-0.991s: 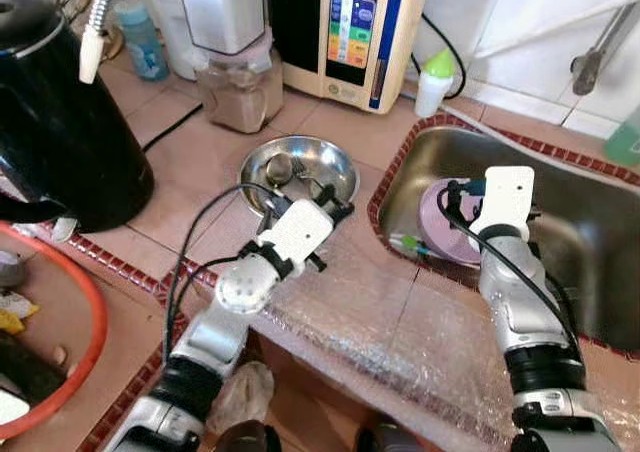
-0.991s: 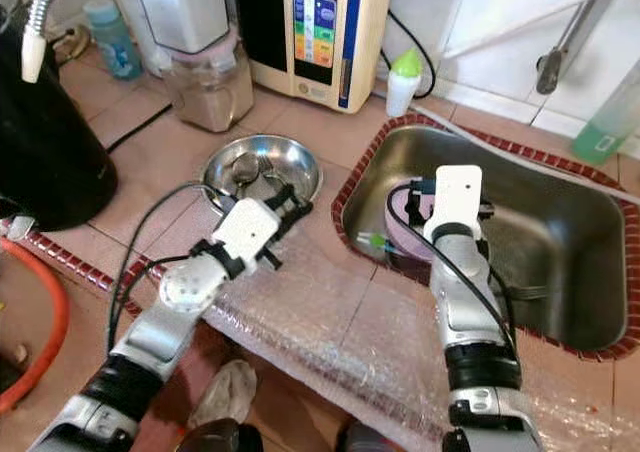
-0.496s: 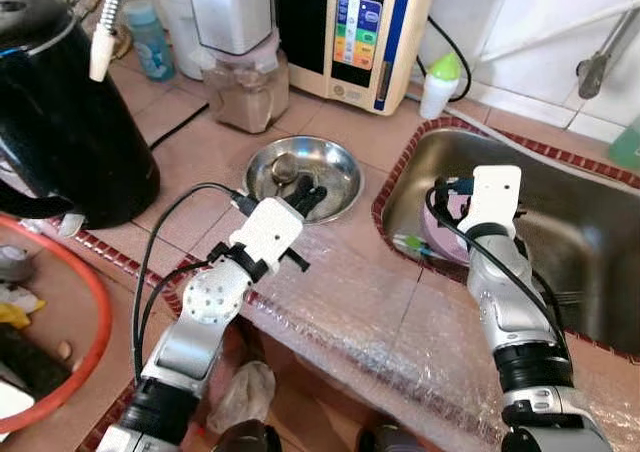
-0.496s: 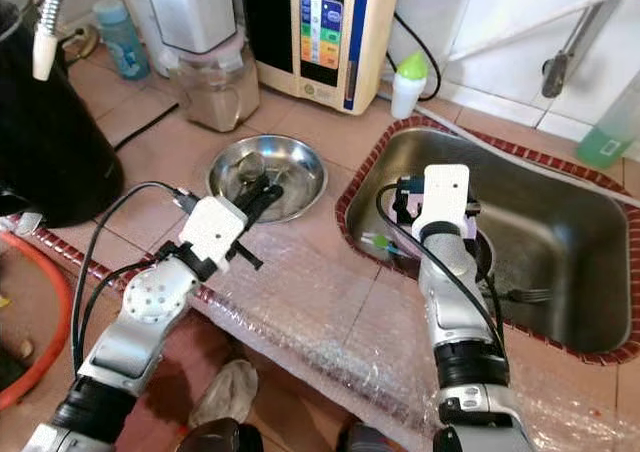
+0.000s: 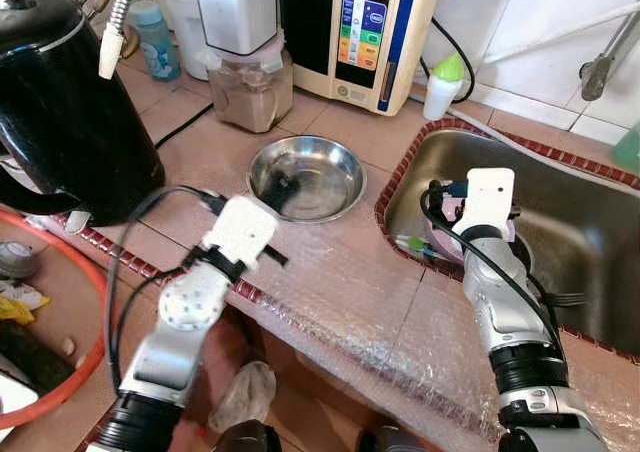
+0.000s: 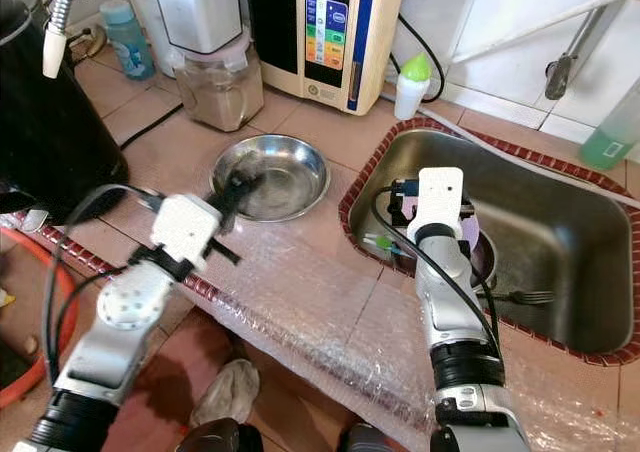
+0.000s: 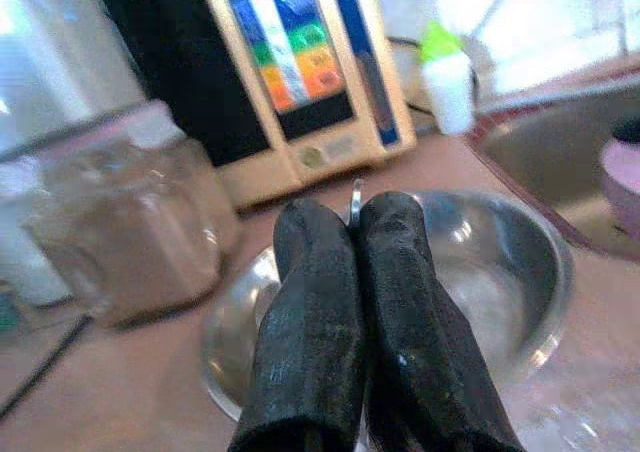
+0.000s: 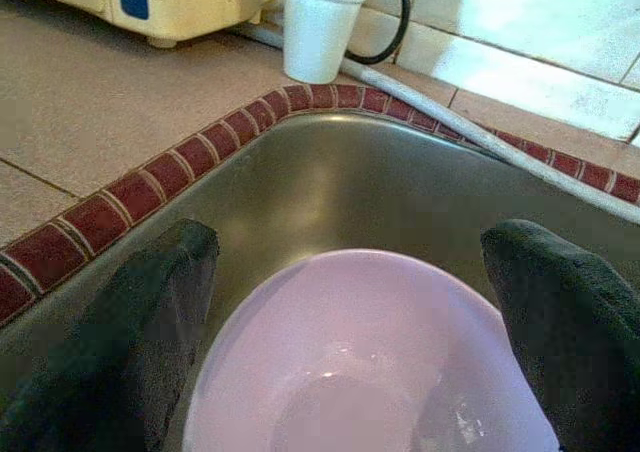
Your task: Kitchen organization
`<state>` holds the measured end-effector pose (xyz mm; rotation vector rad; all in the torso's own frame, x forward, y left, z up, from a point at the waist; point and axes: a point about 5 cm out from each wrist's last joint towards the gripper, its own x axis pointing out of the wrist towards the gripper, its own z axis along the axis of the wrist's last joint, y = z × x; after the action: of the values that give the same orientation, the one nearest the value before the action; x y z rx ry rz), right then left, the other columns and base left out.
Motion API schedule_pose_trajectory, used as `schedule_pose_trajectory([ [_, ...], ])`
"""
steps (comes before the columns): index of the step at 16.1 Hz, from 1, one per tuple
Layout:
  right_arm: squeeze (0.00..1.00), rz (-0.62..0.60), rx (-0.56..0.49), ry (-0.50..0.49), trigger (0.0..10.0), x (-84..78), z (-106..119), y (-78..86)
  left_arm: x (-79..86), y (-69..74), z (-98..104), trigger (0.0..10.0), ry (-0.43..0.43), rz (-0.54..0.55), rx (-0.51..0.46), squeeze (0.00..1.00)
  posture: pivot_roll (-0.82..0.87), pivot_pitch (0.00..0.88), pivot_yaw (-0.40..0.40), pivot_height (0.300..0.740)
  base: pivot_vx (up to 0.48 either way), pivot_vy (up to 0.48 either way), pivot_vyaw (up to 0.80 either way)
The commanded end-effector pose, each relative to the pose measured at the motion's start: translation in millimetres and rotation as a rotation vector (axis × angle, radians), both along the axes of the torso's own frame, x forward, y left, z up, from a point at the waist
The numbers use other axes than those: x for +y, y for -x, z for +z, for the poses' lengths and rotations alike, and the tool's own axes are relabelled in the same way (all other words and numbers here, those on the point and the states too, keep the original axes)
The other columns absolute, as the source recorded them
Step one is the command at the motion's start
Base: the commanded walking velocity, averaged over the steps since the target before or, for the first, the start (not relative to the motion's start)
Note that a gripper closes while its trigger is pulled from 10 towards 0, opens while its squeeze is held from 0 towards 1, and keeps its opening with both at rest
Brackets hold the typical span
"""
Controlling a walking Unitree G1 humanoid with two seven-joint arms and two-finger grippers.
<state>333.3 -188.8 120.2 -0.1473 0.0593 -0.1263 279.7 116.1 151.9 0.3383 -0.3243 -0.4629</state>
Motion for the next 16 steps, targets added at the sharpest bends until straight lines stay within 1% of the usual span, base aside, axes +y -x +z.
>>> schedule_pose_trajectory([
  [1, 0.00, 0.017, -0.022, -0.005, 10.0, 3.8, 5, -3.3, -1.7, -2.4, 20, 0.0, 0.069, 0.005, -0.064, 0.00, 0.02, 0.040, 0.001, 0.740, 0.000, 0.000, 0.00],
  [2, 0.00, 0.028, -0.032, -0.001, 10.0, 6.0, 6, -4.1, -3.8, -4.8, 30, 0.0, 0.149, 0.006, -0.061, 0.00, 0.02, 0.040, 0.001, 0.740, 0.000, 0.000, 0.00],
  [4, 0.00, 0.035, -0.040, -0.003, 10.0, 7.5, 7, -4.8, -2.3, -9.9, 40, 0.0, 0.234, 0.019, -0.047, 0.00, 0.03, 0.040, -0.001, 0.740, 0.000, 0.000, 0.00],
  [6, 0.00, 0.038, -0.041, -0.005, 10.0, 8.5, 7, -5.1, -2.7, -12.9, 47, 0.0, 0.268, -0.009, -0.031, 0.00, 0.03, 0.040, 0.000, 0.740, 0.000, 0.000, 0.00],
  [8, 0.00, 0.051, -0.047, -0.017, 10.0, 11.0, 7, -4.7, -4.8, -13.7, 47, 0.0, 0.285, -0.045, -0.003, 0.00, 0.03, 0.040, 0.000, 0.740, 0.000, 0.000, 0.00],
  [10, 0.00, 0.093, -0.076, -0.050, 10.0, 17.8, 10, -5.2, -7.8, -14.7, 45, 0.0, 0.330, -0.097, 0.072, 0.00, 0.03, 0.042, 0.004, 0.740, 0.000, 0.000, 0.00],
  [12, 0.00, 0.196, -0.122, -0.056, 10.0, 29.4, 17, -4.5, -12.3, -17.5, 44, 0.0, 0.346, -0.168, 0.140, 0.00, 0.03, 0.043, 0.006, 0.740, 0.000, 0.000, 0.00],
  [13, 0.00, 0.295, -0.167, 0.016, 10.0, 36.4, 25, -3.9, -18.2, -19.7, 47, 0.0, 0.354, -0.239, 0.179, 0.00, 0.03, 0.045, 0.007, 0.740, 0.000, 0.000, 0.00],
  [14, 0.00, 0.324, -0.174, 0.050, 10.0, 38.1, 26, -3.8, -20.3, -20.9, 49, 0.0, 0.362, -0.262, 0.193, 0.00, 0.03, 0.045, 0.007, 0.740, 0.000, 0.000, 0.00],
  [15, 0.00, 0.397, -0.187, 0.103, 10.0, 42.1, 29, -3.5, -24.3, -24.5, 55, 0.0, 0.359, -0.299, 0.192, 0.00, 0.03, 0.045, 0.007, 0.740, 0.000, 0.000, 0.00],
  [16, 0.00, 0.443, -0.187, 0.101, 10.0, 43.9, 31, -3.4, -26.5, -27.4, 61, 0.0, 0.366, -0.320, 0.187, 0.00, 0.03, 0.046, 0.009, 0.740, 0.000, 0.000, 0.00],
])
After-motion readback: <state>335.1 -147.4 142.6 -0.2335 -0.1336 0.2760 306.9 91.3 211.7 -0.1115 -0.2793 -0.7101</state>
